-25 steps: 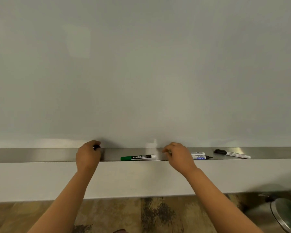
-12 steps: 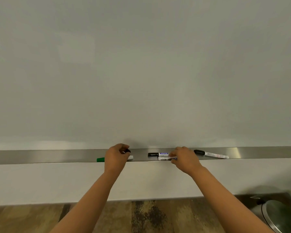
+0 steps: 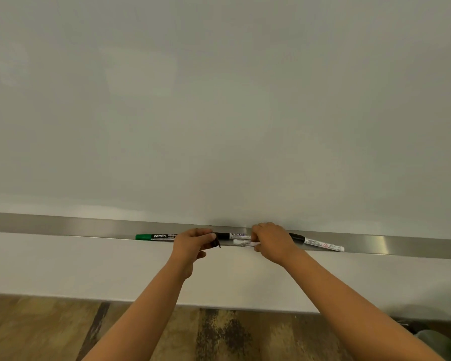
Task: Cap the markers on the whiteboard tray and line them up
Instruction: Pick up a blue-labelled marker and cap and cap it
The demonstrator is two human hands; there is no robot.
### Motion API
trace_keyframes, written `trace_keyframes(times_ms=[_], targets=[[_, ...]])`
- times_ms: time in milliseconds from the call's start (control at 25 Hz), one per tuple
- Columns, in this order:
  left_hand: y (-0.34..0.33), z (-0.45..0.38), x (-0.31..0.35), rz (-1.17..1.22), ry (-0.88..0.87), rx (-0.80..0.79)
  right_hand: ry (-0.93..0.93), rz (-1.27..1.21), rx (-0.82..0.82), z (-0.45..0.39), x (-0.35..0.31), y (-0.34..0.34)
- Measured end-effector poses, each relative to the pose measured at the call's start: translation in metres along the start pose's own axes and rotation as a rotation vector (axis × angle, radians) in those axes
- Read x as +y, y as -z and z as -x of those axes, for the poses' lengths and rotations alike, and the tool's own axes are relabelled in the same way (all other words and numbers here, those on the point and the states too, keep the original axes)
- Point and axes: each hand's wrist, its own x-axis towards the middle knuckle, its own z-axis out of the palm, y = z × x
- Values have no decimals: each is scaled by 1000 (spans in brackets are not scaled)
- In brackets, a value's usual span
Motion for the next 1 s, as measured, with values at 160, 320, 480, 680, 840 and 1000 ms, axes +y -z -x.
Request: trace_keyframes(times_ms=[160, 320, 480, 680, 840, 1000], targets=[[-9, 4, 0, 98, 24, 3, 96, 79, 140, 8, 7, 0], [-15, 6, 5, 184, 24, 21, -3, -400, 493, 24, 1, 18], [-21, 5, 11, 248, 35, 34, -240, -1333, 599, 37, -17, 30], [-27, 8, 16, 277, 37, 44, -452, -1926, 381, 44, -31, 28], [-27, 11, 16, 299, 23, 51, -524, -2056, 333, 49, -37, 23], [-28, 17, 15, 330, 13, 39, -537, -2082, 323, 50, -42, 23]])
